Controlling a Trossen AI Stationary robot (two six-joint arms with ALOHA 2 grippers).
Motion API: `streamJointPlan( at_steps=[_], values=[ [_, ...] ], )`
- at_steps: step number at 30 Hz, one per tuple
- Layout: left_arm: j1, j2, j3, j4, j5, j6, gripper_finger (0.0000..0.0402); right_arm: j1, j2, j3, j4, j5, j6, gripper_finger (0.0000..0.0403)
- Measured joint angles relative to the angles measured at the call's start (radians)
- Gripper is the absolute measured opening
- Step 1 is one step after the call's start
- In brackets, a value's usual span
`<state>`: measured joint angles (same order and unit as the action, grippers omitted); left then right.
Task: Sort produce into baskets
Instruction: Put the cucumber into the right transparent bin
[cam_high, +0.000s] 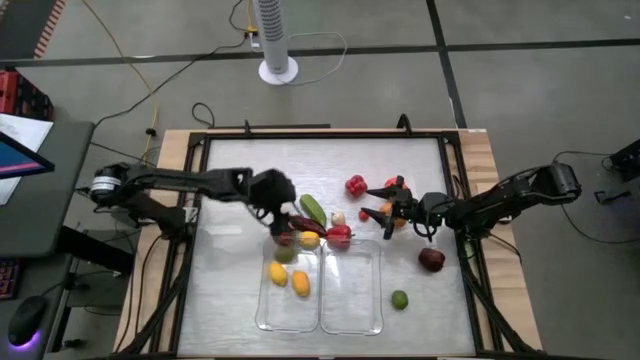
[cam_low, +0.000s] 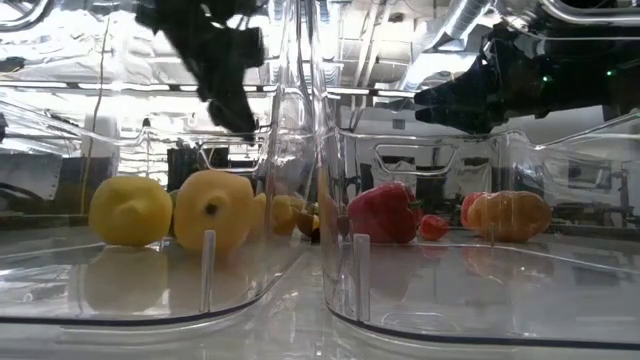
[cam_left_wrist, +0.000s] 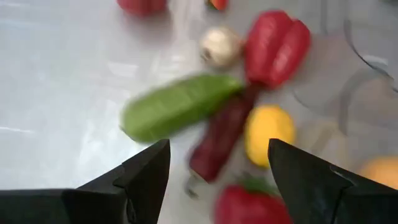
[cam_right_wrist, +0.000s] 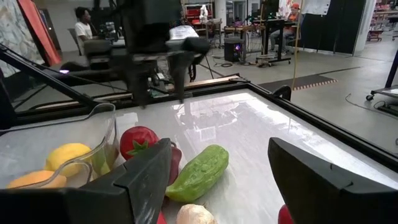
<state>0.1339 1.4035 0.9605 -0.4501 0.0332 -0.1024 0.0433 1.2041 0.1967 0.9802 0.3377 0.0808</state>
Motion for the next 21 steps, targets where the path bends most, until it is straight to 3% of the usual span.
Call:
streamJointPlan(
  at_steps=[10,21],
  values=[
    [0.087,0.275,0.271,-0.224,0.024,0.320,0.0255,0.000,0.000,0.000,-0.007,-0.019,-0.003,0.0297],
    [0.090,0.426,0.318,-0.167,0.024,0.596,0.0255,0.000,0.000,0.000,-0.005,-0.026,-0.010,0.0297]
  ],
)
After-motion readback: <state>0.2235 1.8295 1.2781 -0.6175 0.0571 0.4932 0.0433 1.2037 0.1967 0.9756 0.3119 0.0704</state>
